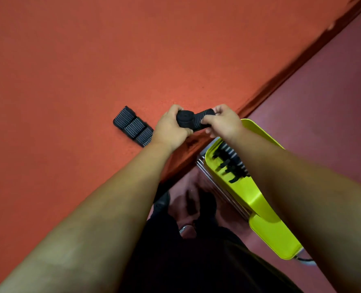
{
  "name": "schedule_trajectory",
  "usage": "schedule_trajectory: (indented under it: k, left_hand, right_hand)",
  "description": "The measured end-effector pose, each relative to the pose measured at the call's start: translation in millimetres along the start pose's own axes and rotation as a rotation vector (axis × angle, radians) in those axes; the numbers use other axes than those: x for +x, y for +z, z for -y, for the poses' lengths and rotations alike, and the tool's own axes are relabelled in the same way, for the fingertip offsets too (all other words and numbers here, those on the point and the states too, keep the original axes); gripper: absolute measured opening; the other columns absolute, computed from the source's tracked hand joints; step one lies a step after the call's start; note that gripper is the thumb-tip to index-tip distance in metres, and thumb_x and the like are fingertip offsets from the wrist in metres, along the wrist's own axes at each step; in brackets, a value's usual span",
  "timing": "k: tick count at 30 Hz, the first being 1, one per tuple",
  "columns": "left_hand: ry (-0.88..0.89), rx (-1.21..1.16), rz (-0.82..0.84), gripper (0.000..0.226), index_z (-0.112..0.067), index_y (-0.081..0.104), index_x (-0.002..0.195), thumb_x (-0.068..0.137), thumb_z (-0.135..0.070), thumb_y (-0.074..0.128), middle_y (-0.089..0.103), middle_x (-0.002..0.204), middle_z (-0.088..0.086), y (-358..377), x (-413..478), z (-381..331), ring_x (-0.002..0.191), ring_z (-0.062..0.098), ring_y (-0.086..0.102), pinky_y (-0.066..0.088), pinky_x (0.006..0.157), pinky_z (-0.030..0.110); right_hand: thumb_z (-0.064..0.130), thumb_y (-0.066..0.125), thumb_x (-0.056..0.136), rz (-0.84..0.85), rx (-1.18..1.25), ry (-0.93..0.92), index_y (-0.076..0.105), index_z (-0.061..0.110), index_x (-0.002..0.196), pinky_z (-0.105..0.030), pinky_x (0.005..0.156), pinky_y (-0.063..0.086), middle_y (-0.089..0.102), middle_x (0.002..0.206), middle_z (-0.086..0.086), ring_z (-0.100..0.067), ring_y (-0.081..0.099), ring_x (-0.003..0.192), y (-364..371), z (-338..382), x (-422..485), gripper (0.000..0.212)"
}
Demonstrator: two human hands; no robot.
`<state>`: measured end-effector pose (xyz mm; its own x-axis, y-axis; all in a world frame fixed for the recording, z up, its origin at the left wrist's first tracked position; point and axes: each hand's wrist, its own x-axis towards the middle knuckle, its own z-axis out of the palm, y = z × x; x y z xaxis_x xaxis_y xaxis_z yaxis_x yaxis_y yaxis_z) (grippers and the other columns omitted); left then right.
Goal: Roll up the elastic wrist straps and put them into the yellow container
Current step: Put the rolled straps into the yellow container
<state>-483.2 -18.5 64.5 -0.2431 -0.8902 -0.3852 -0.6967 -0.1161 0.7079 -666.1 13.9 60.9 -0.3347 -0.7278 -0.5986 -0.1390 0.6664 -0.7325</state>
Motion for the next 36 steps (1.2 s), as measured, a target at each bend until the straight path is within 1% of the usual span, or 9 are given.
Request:
schedule_trajectory:
  k: [5, 9, 12, 15, 20, 24, 29, 33, 36]
  left_hand:
    - [0.101, 0.051, 0.129, 0.047, -0.022, 0.051, 0.108, 0.080, -0.019, 0.089, 0.065, 0.096, -0.001, 58.2, 1.7, -55.5, 0.088, 0.025, 0.061, 0.037, 0.070, 0.033]
    - [0.132, 0.182, 0.218, 0.040, -0.018, 0.052, 0.102, 0.077, -0.024, 0.083, 0.066, 0.095, 0.004, 111.0, -3.7, -87.1, 0.088, 0.032, 0.063, 0.046, 0.071, 0.039]
    - [0.159, 0.291, 0.330, 0.042, -0.017, 0.053, 0.111, 0.081, -0.022, 0.082, 0.064, 0.095, 0.004, 150.2, -12.7, -96.6, 0.086, 0.031, 0.061, 0.042, 0.070, 0.034]
    - [0.209, 0.349, 0.419, 0.050, -0.020, 0.055, 0.127, 0.084, -0.019, 0.080, 0.067, 0.106, 0.006, 186.5, -23.6, -97.4, 0.091, 0.028, 0.061, 0.047, 0.077, 0.033]
    - [0.190, 0.410, 0.499, 0.011, -0.018, 0.060, 0.095, 0.094, -0.017, 0.070, 0.069, 0.097, 0.008, 237.8, -35.9, -96.7, 0.091, 0.033, 0.065, 0.049, 0.076, 0.034]
    - [0.061, 0.303, 0.556, 0.022, -0.021, 0.062, 0.079, 0.096, -0.007, 0.063, 0.075, 0.098, 0.008, 272.1, -35.5, -82.3, 0.100, 0.033, 0.073, 0.060, 0.092, 0.040]
    - [-0.017, 0.110, 0.625, 0.029, -0.015, 0.069, 0.111, 0.091, 0.006, 0.074, 0.071, 0.102, 0.001, 308.0, -28.7, -59.6, 0.099, 0.021, 0.069, 0.056, 0.099, 0.031]
    - [0.313, 0.392, 0.601, 0.058, -0.019, 0.068, 0.138, 0.084, -0.001, 0.078, 0.055, 0.126, 0.007, 324.4, -31.1, -49.1, 0.103, 0.025, 0.064, 0.050, 0.097, 0.028]
    - [0.394, 0.556, 0.587, 0.055, -0.026, 0.063, 0.137, 0.087, -0.006, 0.073, 0.043, 0.127, 0.006, 329.2, -32.6, -51.0, 0.110, 0.031, 0.055, 0.054, 0.098, 0.043]
  right_hand:
    - [0.025, 0.077, 0.082, -0.141, 0.082, 0.082, 0.051, 0.024, 0.098, -0.048, 0.066, 0.066, 0.075, 0.089, -0.010, -0.019, 0.073, 0.058, -75.8, -27.5, -16.8, 0.031]
    - [0.014, 0.072, 0.088, -0.173, 0.073, 0.128, 0.058, 0.029, 0.096, -0.039, 0.062, 0.063, 0.071, 0.090, -0.006, -0.020, 0.070, 0.058, -122.9, -64.6, -35.8, 0.022]
    - [0.006, 0.072, 0.089, -0.178, 0.036, 0.197, 0.060, 0.029, 0.092, -0.034, 0.056, 0.058, 0.067, 0.086, -0.008, -0.022, 0.065, 0.056, -148.9, -101.1, -49.3, 0.027]
    - [0.000, 0.072, 0.086, -0.150, -0.035, 0.265, 0.060, 0.025, 0.094, -0.044, 0.060, 0.059, 0.067, 0.086, -0.014, -0.030, 0.064, 0.060, -165.8, -138.8, -60.4, 0.029]
    - [0.010, 0.072, 0.083, -0.158, -0.253, 0.294, 0.069, 0.023, 0.106, -0.049, 0.085, 0.066, 0.078, 0.099, -0.012, -0.035, 0.078, 0.089, -177.3, -180.3, -74.2, 0.027]
    - [0.007, 0.060, 0.100, -0.134, -0.378, 0.325, 0.075, 0.003, 0.122, -0.042, 0.097, 0.058, 0.076, 0.123, -0.019, -0.037, 0.070, 0.117, -177.5, -206.6, -75.2, 0.027]
    - [0.010, 0.064, 0.102, -0.202, -0.353, 0.416, 0.067, 0.001, 0.133, -0.039, 0.101, 0.054, 0.070, 0.135, -0.021, -0.038, 0.066, 0.128, -171.5, -236.0, -55.0, 0.032]
    - [0.014, 0.069, 0.100, -0.253, -0.309, 0.477, 0.060, 0.002, 0.133, -0.038, 0.096, 0.054, 0.070, 0.135, -0.019, -0.037, 0.066, 0.128, -165.7, -235.5, -45.5, 0.036]
    - [0.016, 0.069, 0.099, -0.274, -0.257, 0.486, 0.060, 0.003, 0.133, -0.035, 0.090, 0.054, 0.071, 0.133, -0.017, -0.036, 0.068, 0.125, -166.9, -234.9, -42.4, 0.037]
